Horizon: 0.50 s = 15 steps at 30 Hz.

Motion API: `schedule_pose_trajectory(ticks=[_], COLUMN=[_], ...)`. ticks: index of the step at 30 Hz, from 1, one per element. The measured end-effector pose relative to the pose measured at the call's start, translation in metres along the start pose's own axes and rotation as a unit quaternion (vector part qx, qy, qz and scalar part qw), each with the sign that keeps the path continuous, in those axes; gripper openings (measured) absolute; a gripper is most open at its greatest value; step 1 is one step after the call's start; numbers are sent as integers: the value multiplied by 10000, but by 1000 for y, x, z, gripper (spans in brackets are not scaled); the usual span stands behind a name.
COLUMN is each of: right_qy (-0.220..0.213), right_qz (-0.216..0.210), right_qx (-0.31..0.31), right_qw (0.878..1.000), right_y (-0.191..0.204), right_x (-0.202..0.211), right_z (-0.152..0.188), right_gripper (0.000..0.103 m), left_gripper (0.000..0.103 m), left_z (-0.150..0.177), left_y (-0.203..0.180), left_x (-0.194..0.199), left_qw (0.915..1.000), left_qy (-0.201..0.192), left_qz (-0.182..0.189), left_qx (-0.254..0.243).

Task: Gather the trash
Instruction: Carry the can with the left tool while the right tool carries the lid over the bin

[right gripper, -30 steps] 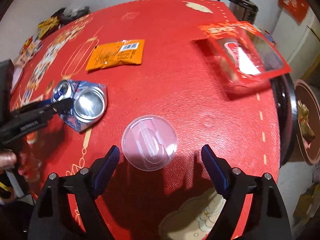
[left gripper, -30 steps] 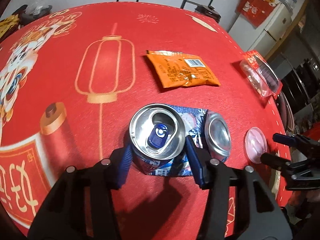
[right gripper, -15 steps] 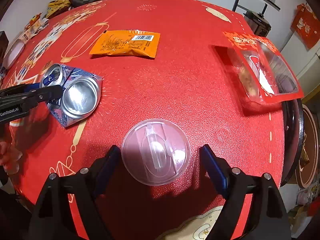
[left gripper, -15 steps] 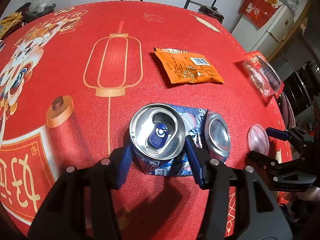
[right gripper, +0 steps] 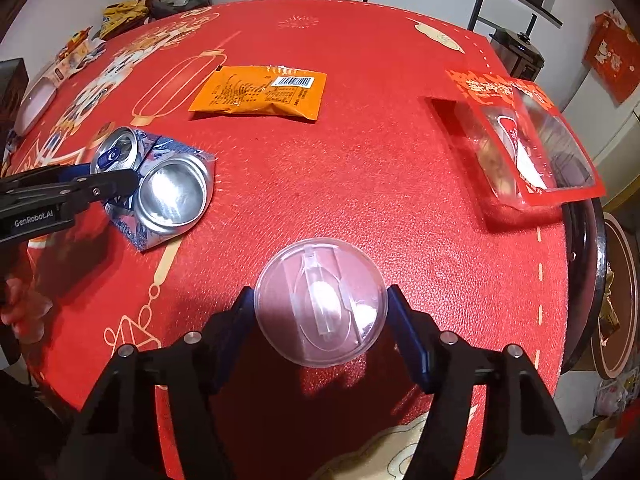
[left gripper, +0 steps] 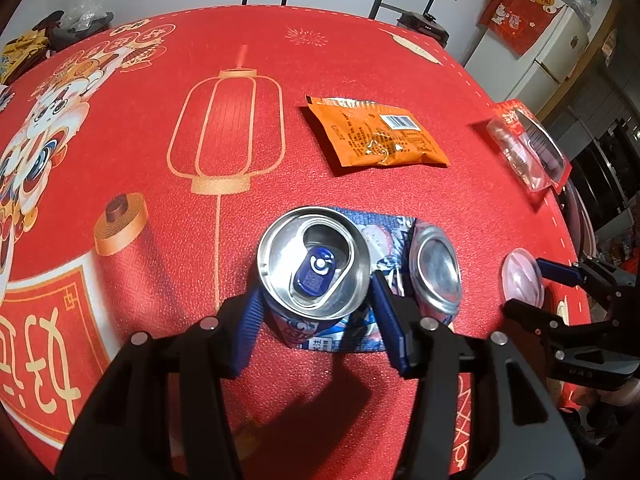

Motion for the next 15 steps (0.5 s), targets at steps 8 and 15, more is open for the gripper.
schedule_pose_trajectory(ticks=[8,15], right_qy=[-89,-485], right_qz=[-281,-278], right_qx=[-211,-378], right_qw=[9993,9977], right_y=[-3,-20], right_x=[13,41], right_z=[7,4], right_gripper=[65,65], left_gripper=[52,52], left_z=[0,-7], left_y=[5,0], left_x=[5,33], left_qw=[9987,9986], left_qy=[28,-282], left_qz=[405,388], left_qx=[310,229])
Point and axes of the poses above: each gripper's, at about its wrist camera, not at the fingertips, and x roughly against the way its jaws point, y to its left, z to its underside, the point moved 10 cm from there along -x, roughly the way its jaws point, and after that the axes turned 13 degrees about y, right-handed, at the moved point
